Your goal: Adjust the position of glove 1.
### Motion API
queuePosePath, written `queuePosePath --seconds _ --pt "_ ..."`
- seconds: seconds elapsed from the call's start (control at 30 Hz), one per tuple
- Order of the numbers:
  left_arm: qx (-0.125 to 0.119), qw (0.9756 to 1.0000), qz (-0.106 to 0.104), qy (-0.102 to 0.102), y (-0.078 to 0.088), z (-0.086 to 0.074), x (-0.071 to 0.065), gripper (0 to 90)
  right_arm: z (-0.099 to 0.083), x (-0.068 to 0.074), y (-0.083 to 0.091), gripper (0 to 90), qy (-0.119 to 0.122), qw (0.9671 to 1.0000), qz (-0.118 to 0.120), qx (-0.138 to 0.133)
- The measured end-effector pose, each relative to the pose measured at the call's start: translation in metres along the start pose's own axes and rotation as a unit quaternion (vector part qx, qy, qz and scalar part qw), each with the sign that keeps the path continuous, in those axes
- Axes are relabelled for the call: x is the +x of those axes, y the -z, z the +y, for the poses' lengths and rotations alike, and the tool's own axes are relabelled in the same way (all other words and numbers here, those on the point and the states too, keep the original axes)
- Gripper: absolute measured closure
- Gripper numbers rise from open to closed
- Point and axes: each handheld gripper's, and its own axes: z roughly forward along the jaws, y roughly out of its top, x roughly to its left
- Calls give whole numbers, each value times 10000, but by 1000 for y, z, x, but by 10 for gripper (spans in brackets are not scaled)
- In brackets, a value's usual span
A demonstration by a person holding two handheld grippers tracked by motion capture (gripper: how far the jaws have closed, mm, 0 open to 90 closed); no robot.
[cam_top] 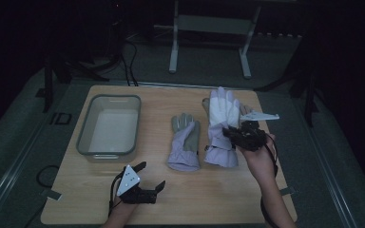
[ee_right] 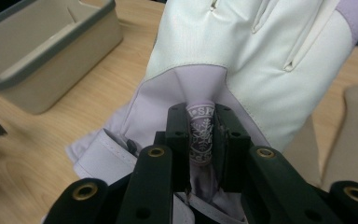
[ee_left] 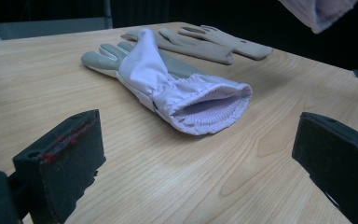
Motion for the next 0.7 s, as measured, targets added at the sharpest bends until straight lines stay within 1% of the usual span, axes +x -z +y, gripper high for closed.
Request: queuePosePath --seconds 0.13,0.27,0.37,0.4,0.47,0.53,0.6,0.7 --pt "0 10000 -6 1 0 0 0 23 13 12 -11 780 71 10000 23 3" --pt "1 10000 -11 -11 0 0 0 23 25 27 -25 778 94 9999 114 -3" --pt "1 10000 -16 -5 0 0 0 23 30 37 -37 779 147 9998 53 80" --pt "0 10000 -18 -5 0 0 0 23 31 40 -42 779 137 9998 75 89" --pt "-7 10000 -23 -1 0 0 0 23 32 45 -51 779 44 9998 160 108" --pt "-10 10000 -38 20 0 0 0 23 31 52 -61 779 21 9998 153 144" --pt "-10 10000 -42 17 0 0 0 23 28 57 -71 778 -14 9996 141 241" --pt "-7 10000 -51 4 0 0 0 23 21 61 -88 778 -106 9989 199 407"
